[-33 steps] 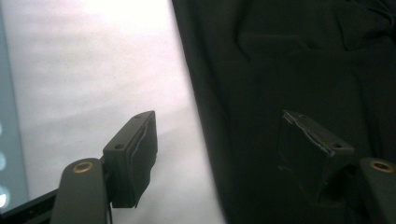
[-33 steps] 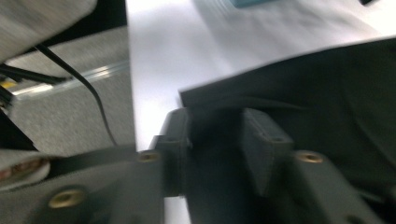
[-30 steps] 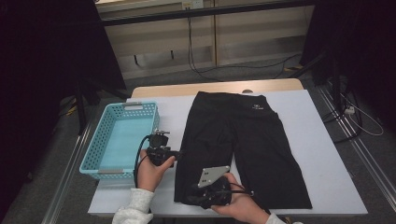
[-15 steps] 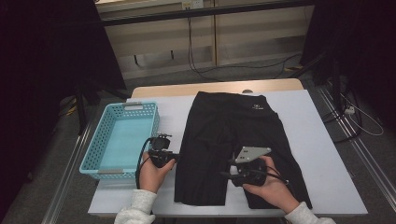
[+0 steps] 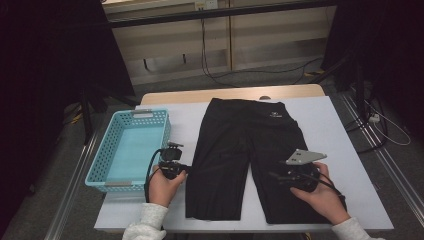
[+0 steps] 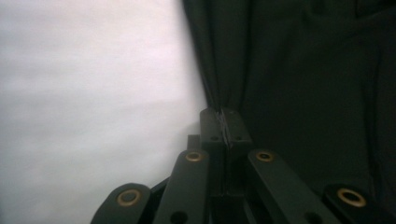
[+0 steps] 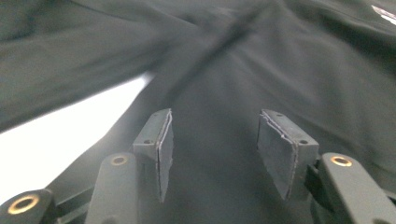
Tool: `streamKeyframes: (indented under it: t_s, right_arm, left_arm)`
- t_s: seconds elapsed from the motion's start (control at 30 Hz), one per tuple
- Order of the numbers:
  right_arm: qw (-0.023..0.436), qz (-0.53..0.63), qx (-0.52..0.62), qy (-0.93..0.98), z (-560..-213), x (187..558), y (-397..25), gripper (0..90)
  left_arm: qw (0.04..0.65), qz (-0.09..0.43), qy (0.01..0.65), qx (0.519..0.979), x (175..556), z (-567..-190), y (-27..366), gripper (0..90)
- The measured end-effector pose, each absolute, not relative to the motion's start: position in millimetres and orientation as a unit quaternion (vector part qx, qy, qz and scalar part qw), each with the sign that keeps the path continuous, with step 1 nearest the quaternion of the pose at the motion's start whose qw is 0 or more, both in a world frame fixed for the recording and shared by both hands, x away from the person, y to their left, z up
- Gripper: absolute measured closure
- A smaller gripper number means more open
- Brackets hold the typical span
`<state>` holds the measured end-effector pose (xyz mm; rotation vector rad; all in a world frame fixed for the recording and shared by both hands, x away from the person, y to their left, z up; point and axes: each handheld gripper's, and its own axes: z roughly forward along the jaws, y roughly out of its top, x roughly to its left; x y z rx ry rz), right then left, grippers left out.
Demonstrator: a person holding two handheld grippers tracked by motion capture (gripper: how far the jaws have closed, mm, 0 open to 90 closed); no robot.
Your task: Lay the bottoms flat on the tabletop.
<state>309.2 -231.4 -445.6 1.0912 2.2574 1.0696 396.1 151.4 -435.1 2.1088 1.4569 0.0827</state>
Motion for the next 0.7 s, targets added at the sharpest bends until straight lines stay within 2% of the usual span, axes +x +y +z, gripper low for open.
streamKeyframes:
  t_s: [0.4, 0.6, 0.7]
  right_arm:
    - [0.251, 0.334, 0.491, 0.764, -451, 307, -300, 47.2]
    - [0.238, 0.324, 0.515, 0.757, -459, 310, -309, 49.8]
    - [0.223, 0.324, 0.521, 0.757, -460, 312, -311, 57.5]
  left_arm:
    - [0.286, 0.030, 0.538, 0.792, 396, -438, 151, 88.3]
    - [0.283, 0.023, 0.538, 0.794, 397, -440, 151, 88.3]
    - [0.283, 0.022, 0.539, 0.793, 397, -440, 151, 88.2]
